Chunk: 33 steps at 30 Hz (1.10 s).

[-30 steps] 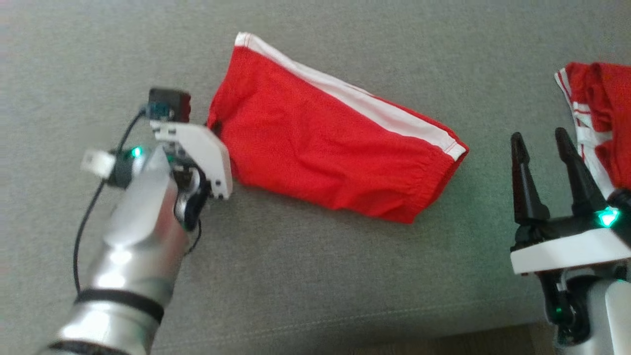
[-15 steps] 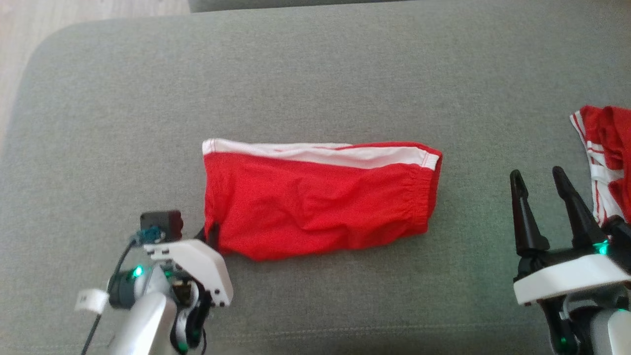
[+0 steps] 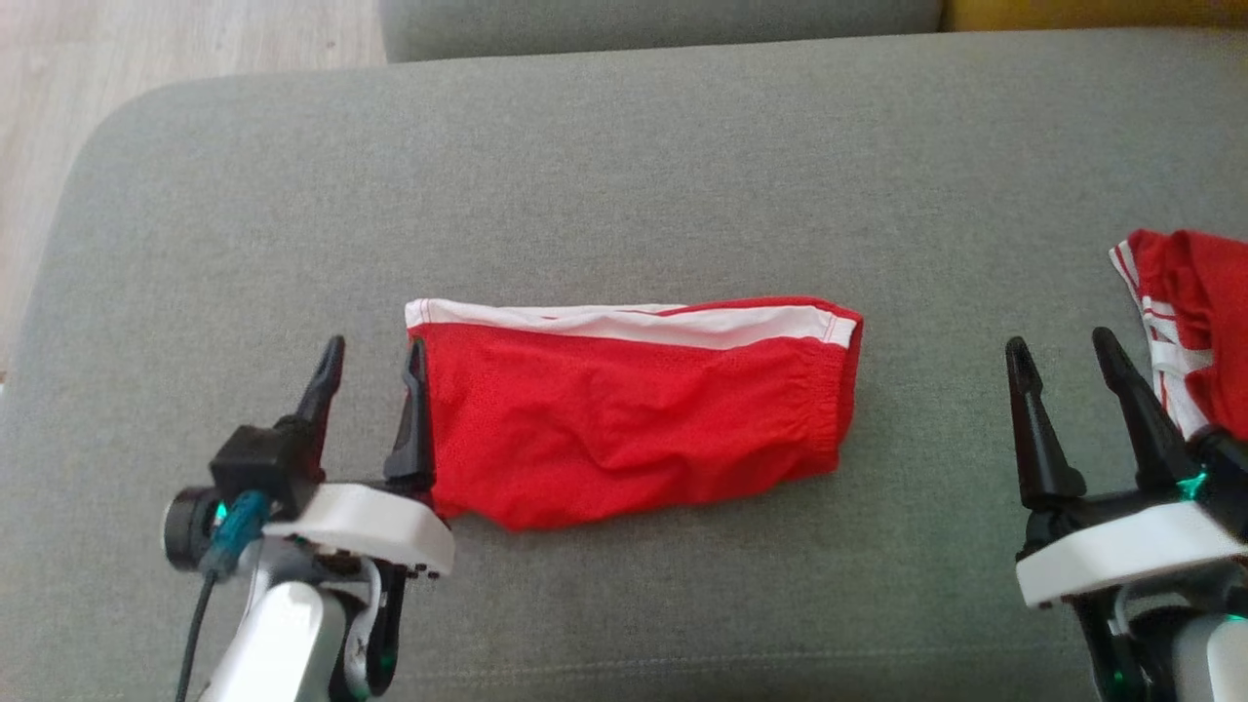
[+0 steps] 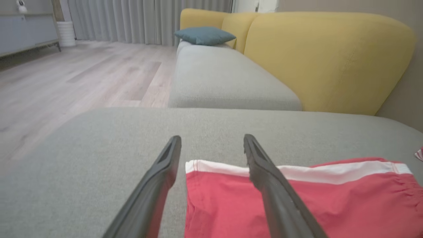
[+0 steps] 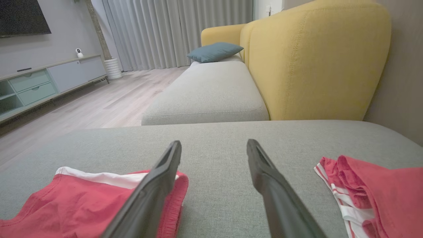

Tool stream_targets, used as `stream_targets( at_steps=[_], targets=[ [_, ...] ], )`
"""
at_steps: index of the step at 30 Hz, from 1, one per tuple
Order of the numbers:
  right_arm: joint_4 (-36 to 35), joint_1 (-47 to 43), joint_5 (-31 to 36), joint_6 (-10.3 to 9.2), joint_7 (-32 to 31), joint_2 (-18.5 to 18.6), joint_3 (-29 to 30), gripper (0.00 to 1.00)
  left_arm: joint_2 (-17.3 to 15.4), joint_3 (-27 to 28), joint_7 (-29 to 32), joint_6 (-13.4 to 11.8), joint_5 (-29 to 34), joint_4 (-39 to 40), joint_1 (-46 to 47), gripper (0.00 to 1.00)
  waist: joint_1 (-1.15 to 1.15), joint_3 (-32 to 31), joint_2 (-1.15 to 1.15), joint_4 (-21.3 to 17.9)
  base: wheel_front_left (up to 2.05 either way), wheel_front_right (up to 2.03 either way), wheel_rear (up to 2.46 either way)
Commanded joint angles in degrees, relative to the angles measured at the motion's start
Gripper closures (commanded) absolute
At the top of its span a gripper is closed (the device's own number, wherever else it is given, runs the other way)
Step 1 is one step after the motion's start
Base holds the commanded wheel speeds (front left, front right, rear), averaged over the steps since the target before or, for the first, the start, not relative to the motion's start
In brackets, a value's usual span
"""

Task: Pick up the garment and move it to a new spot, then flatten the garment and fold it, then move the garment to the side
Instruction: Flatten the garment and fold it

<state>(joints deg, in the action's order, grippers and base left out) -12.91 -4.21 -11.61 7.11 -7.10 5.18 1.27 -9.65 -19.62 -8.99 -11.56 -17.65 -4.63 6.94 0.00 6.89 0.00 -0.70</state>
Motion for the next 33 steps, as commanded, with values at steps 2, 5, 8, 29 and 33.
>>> stream_targets(
  at_steps=[2,5,8,29,33],
  targets=[
    [-2.7,0.3,0.7,0.37,-0.6,0.4,-1.1,0.00,-1.6,2.4,-1.7,-0.6,0.9,3.4,0.7,0.00,0.00,-0.7,0.00,-0.2,0.00,0.00,0.00],
    [-3.2,-0.3,0.8,0.37,-1.1,0.4,-1.2,0.00,-2.3,2.6,-2.1,-1.3,1.7,4.8,-0.2,0.00,0.00,-1.0,0.00,-0.2,0.00,0.00,0.00],
    [-3.4,-0.7,0.8,0.37,-1.4,0.3,-1.0,0.00,-2.7,2.7,-1.8,-1.8,1.9,5.8,-0.9,0.00,0.00,-1.1,0.00,-0.3,0.00,0.00,0.00],
    [1.3,3.7,0.9,0.37,-7.4,1.7,-7.5,0.00,-1.7,0.2,-2.2,-1.7,2.7,6.9,2.8,0.00,0.00,4.8,0.00,4.2,0.00,0.00,0.00],
    [5.9,6.0,0.5,0.37,-9.1,1.5,-9.6,0.00,-0.8,-0.4,-2.8,-1.6,2.7,6.1,4.4,0.00,0.00,6.7,0.00,5.7,0.00,0.00,0.00]
  ],
)
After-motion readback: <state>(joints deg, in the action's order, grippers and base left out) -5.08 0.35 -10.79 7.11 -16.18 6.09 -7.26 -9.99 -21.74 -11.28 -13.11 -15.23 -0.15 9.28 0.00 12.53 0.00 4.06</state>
